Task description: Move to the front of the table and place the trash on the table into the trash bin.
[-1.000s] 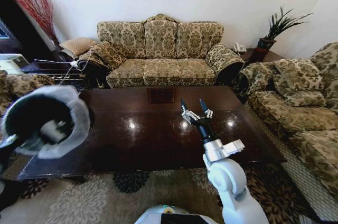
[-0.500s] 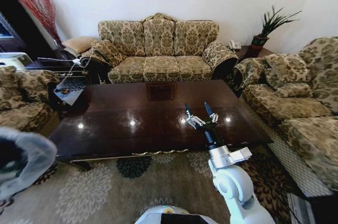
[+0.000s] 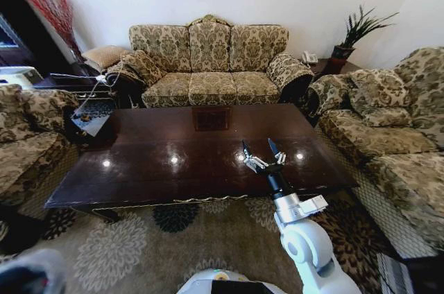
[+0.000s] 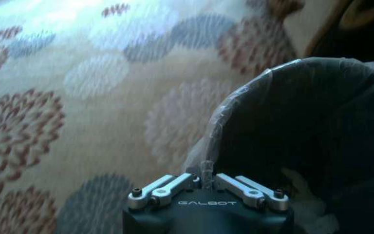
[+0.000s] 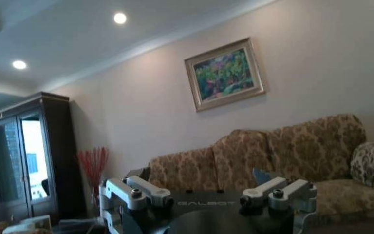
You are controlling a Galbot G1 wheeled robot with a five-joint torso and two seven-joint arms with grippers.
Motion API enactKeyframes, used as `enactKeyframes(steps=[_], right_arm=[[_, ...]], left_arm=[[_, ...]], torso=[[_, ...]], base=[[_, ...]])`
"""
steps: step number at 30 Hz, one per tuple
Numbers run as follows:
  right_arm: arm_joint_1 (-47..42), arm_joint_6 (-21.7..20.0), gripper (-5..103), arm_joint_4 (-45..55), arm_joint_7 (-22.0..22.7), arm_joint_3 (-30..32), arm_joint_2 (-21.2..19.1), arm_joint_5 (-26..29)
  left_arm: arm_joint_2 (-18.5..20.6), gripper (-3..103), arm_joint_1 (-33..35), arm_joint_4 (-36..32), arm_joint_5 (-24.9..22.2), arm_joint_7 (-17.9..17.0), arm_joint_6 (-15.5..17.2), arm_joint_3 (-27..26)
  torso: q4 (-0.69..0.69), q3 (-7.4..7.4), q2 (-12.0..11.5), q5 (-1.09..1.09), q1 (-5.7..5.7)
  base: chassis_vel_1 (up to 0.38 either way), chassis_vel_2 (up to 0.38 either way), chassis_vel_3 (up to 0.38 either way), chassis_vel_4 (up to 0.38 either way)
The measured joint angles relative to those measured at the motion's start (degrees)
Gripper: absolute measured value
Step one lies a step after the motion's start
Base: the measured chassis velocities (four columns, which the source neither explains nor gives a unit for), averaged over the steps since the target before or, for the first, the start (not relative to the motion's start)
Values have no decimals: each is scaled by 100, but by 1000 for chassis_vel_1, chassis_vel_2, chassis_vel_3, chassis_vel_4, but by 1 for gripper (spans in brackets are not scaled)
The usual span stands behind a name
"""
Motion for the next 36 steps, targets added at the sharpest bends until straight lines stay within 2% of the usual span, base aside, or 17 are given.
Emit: enactKeyframes(steps=[5, 11, 16, 23, 25, 27, 28, 29, 32, 33, 36], right_arm=[[-161, -11, 100, -2, 0, 74, -164, 0], [-291, -29, 100, -3, 0, 123, -261, -12], [-401, -10, 100, -35, 0, 160, -210, -45], [-540, 76, 100, -99, -2, 241, -181, -106], [-621, 142, 100, -124, -9, 300, -175, -127], [-644, 166, 100, -127, -9, 320, -167, -127], [-667, 198, 100, -133, -9, 344, -162, -127], [-667, 198, 100, -133, -9, 344, -162, -127], [-675, 289, 100, -179, -12, 430, -167, -55], [-675, 289, 100, -179, -12, 430, -167, -55], [-630, 346, 100, -264, -26, 490, -162, 58]], left_arm=[[62, 0, -561, 1037, 18, 326, 16, 200], [167, 0, -871, 1440, -264, 602, 143, 261], [284, 0, -1139, 1987, -230, 803, 107, 289], [339, 0, -1409, 2436, -375, 1178, 317, 220], [336, 9, -1482, 2555, -382, 1298, 444, 187], [323, 9, -1492, 2582, -343, 1299, 459, 179], [295, 14, -1483, 2582, -293, 1296, 468, 170], [295, 14, -1483, 2582, -293, 1296, 468, 170], [172, 30, -1344, 2313, -232, 1290, 596, 140], [172, 30, -1344, 2313, -232, 1290, 596, 140], [35, 46, -1085, 1898, -235, 1483, 819, 88]], torso=[[-4, 1, 0, 3, 3], [-3, 1, 0, 9, 3], [-1, 1, 0, 2, 3], [-2, 1, 1, 3, 3], [-3, 1, 1, 5, 3], [-3, 1, 1, 6, 3], [-1, 1, 1, 9, 3], [-1, 1, 1, 9, 3], [-2, 1, 1, 3, 3], [-2, 1, 1, 3, 3], [-3, 1, 1, 5, 3]], base=[[0, 0, 0, 0], [0, 0, 0, 0], [0, 0, 0, 0], [0, 0, 0, 0], [0, 0, 0, 0], [0, 0, 0, 0], [0, 0, 0, 0], [0, 0, 0, 0], [0, 0, 0, 0], [0, 0, 0, 0], [0, 0, 0, 0]])
